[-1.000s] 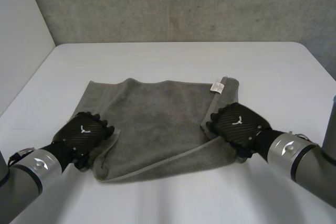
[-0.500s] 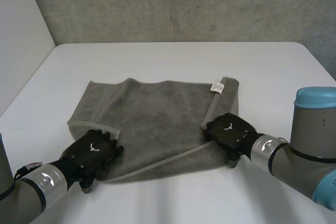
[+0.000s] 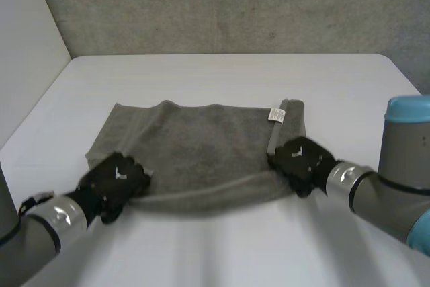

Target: Fold the towel.

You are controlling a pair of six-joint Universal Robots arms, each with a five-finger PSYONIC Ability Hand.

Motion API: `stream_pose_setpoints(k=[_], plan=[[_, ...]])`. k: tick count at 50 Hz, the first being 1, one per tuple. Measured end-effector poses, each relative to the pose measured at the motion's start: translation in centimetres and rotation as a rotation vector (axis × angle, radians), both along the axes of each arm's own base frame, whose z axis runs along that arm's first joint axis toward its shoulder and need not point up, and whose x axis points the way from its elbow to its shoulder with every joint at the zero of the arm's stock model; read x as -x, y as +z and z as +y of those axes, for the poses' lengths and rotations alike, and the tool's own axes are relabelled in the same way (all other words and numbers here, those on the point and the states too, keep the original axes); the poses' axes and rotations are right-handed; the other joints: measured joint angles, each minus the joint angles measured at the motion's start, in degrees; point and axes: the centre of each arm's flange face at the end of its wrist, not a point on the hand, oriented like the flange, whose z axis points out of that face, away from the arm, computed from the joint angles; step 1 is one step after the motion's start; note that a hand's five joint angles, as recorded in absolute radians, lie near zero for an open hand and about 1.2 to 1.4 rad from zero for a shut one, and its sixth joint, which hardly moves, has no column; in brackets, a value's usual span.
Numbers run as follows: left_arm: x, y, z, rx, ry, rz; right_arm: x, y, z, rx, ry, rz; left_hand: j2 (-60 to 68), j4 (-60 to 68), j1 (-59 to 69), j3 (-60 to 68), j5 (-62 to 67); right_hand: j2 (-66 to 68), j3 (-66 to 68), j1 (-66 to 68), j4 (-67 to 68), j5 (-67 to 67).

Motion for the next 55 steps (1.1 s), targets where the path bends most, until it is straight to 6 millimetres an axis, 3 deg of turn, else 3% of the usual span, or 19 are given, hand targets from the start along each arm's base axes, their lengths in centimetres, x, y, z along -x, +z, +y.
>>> stream_pose_setpoints(k=[5, 9, 13, 15, 19, 22, 25, 30, 34, 37, 41, 45, 51, 55], plan=[[0.8, 3.8, -3.9, 0.200, 0.029, 0.048, -1.2, 5.6, -3.3, 0.255, -0.021, -0.132, 0.8, 0.0, 0.0, 0.1, 0.0, 0.0, 0.0, 0.0, 0.0, 0.0], [1.5, 9.0, -7.5, 0.387, 0.117, 0.146, -2.0, 12.4, -6.2, 0.562, -0.048, -0.313, 0.9, 0.0, 0.0, 0.1, 0.0, 1.5, 0.0, 0.0, 0.0, 0.0], [2.1, 16.7, -10.2, 0.574, 0.276, 0.400, -2.0, 19.8, -7.5, 0.888, -0.077, -0.514, 1.1, 0.0, 0.1, 0.2, 0.4, 2.9, 0.0, 0.0, 0.0, 0.0], [2.1, 19.2, -10.6, 0.613, 0.328, 0.527, -1.8, 21.9, -7.4, 0.975, -0.091, -0.570, 1.5, 0.0, 0.1, 0.2, 0.6, 2.9, 0.0, 0.0, 0.0, 0.0], [2.0, 22.0, -10.5, 0.623, 0.382, 0.722, -1.5, 23.1, -7.1, 1.000, -0.117, -0.596, 1.7, 0.0, 0.1, 0.2, 0.9, 2.9, 0.6, 0.0, 0.0, 0.0], [1.9, 21.6, -10.2, 0.583, 0.397, 0.767, -1.5, 22.1, -6.8, 0.926, -0.130, -0.558, 1.7, 0.0, 0.3, 0.3, 1.3, 2.9, 0.6, 0.0, 0.0, 0.0], [1.8, 19.3, -9.4, 0.506, 0.406, 0.746, -1.5, 19.4, -6.3, 0.773, -0.132, -0.455, 1.7, 0.0, 0.4, 0.3, 1.6, 3.0, 0.6, 0.0, 0.0, 0.1], [1.6, 13.2, -7.1, 0.353, 0.396, 0.613, -1.1, 13.2, -4.4, 0.502, -0.088, -0.212, 1.7, 0.0, 0.6, 0.3, 1.7, 3.0, 0.6, 0.0, 0.5, 0.3], [1.2, 7.4, -4.1, 0.236, 0.354, 0.458, -0.2, 7.8, -1.7, 0.324, -0.015, -0.016, 1.7, 0.0, 0.6, 0.3, 1.9, 3.0, 0.6, 0.0, 0.5, 0.4], [0.9, 4.3, -2.1, 0.189, 0.320, 0.365, 0.6, 4.5, 0.3, 0.235, 0.027, 0.075, 1.7, 0.0, 0.6, 0.3, 1.9, 3.0, 0.6, 0.0, 0.5, 0.4], [0.4, 1.4, 0.2, 0.170, 0.283, 0.260, 1.6, 1.6, 2.3, 0.170, 0.040, 0.127, 1.7, 0.0, 0.7, 0.4, 1.9, 2.7, 0.2, -0.3, 0.1, -0.2], [-0.1, -0.1, 1.5, 0.190, 0.261, 0.190, 2.5, 0.1, 2.9, 0.166, 0.012, 0.124, 1.7, 0.0, 0.7, 0.4, 1.9, -1.1, -2.8, -3.2, -3.7, -4.2], [-0.3, -0.6, 1.5, 0.224, 0.260, 0.166, 3.2, -0.2, 2.5, 0.177, -0.040, 0.090, 1.7, 0.0, 0.7, 0.4, 1.9, -8.6, -10.4, -11.5, -11.1, -11.9], [-0.3, -0.6, 1.1, 0.240, 0.266, 0.172, 3.6, -0.3, 2.2, 0.159, -0.069, 0.062, 1.7, 0.0, 0.8, 0.4, 1.9, -31.6, -33.4, -34.2, -33.3, -34.7]])
